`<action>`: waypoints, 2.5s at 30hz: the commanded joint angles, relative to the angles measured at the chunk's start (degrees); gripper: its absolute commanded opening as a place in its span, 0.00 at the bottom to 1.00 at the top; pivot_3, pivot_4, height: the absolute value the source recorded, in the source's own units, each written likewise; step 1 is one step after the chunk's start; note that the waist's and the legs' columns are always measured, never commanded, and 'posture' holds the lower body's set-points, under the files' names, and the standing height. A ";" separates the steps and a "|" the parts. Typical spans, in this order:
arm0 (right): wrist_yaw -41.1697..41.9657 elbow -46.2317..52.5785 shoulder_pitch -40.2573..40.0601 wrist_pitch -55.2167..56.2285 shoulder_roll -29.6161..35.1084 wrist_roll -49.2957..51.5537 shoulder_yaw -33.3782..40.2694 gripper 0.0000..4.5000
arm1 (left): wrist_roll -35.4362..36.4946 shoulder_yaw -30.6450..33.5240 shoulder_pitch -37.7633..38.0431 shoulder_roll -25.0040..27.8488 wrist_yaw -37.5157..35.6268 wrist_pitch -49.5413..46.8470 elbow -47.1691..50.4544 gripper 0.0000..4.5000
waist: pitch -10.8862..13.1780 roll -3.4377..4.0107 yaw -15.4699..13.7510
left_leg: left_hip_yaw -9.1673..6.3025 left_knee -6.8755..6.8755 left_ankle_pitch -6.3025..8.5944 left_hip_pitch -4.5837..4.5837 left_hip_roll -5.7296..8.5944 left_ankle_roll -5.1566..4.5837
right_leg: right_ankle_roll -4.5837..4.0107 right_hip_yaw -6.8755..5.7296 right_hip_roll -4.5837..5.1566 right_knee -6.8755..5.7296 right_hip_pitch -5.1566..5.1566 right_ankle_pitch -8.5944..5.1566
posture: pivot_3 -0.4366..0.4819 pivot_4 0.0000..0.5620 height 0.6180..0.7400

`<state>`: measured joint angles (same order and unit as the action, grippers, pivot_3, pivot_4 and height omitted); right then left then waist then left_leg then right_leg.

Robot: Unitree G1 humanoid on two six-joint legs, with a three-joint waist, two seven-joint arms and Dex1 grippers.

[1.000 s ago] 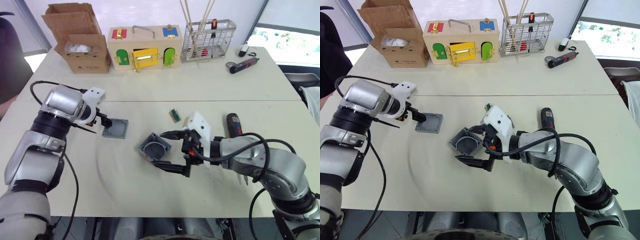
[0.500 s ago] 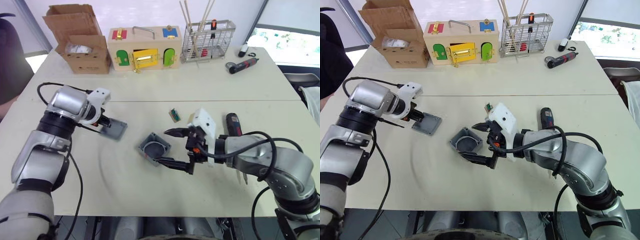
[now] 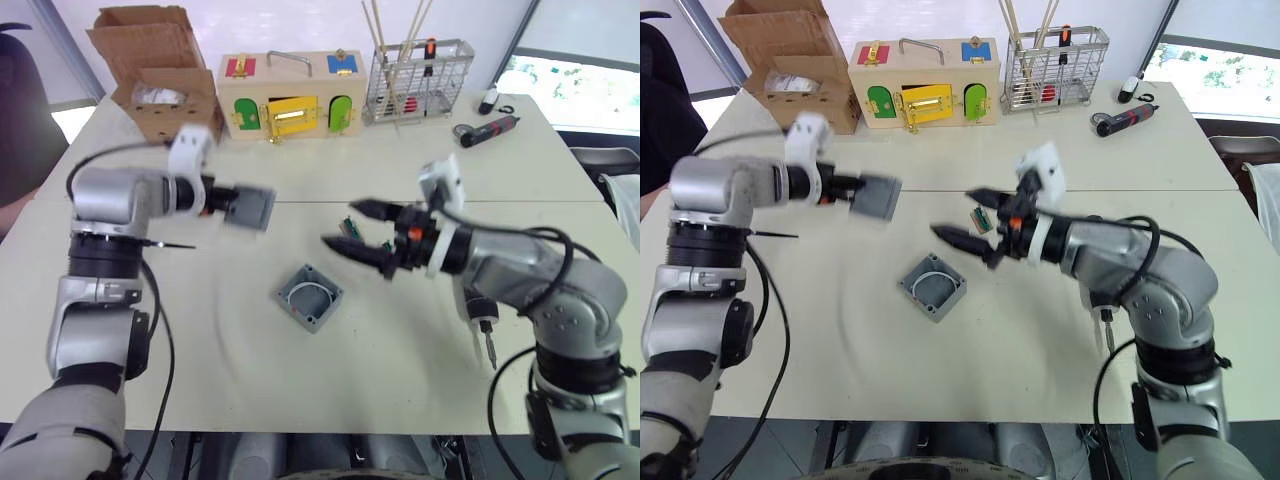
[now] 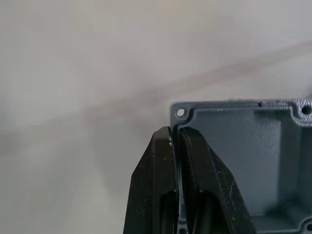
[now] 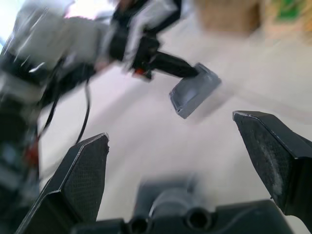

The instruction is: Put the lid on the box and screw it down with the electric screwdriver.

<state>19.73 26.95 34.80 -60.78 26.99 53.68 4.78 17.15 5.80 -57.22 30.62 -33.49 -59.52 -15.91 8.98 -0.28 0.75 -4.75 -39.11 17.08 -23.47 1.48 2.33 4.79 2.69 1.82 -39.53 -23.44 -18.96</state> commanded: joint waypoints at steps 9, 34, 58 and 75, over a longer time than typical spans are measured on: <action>-11.38 -16.80 16.93 0.62 -9.40 -4.00 3.11 1.00 | 4.04 3.61 1.29 -12.51 5.51 15.28 11.82 0.01 | 0.00 0.01 0.54 | 0.11 0.11 0.00 0.00 0.00 0.00 | 0.00 0.06 -0.01 -0.22 -0.15 0.00 | 0.48 0.27 1.00; -12.74 -14.95 15.97 0.11 -12.90 -5.87 4.75 0.43 | 8.67 2.56 4.26 -12.24 4.72 17.24 14.59 0.00 | 0.00 0.01 1.07 | 0.16 0.09 0.00 -0.01 0.00 0.00 | 0.00 0.10 -0.03 -0.50 -0.28 0.00 | 0.48 0.27 1.00; -4.42 -10.90 12.62 7.37 -6.75 -14.81 -2.50 0.02 | 22.27 9.02 5.44 -3.44 -4.18 6.63 15.07 0.89 | 0.00 0.01 1.85 | 0.13 0.15 0.00 -0.01 0.00 0.00 | 0.00 0.10 -0.04 -0.52 -0.32 0.00 | 0.48 0.27 1.00; -1.67 0.56 -16.19 75.90 15.91 -78.16 -26.50 0.02 | 23.37 -1.98 19.02 21.12 -30.05 5.62 20.46 0.89 | 0.01 0.01 1.19 | 0.14 0.06 -0.01 0.04 0.01 0.01 | 0.01 0.15 -0.13 -0.33 -0.23 -0.02 | 0.48 0.27 1.00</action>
<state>20.96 26.52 18.80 10.74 44.40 -19.66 -21.40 41.46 4.96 -37.74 51.12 -61.71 -56.21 2.44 8.99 -0.27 1.93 -4.63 -39.07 17.06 -23.43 1.49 2.37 4.80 2.84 1.68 -39.85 -23.64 -18.98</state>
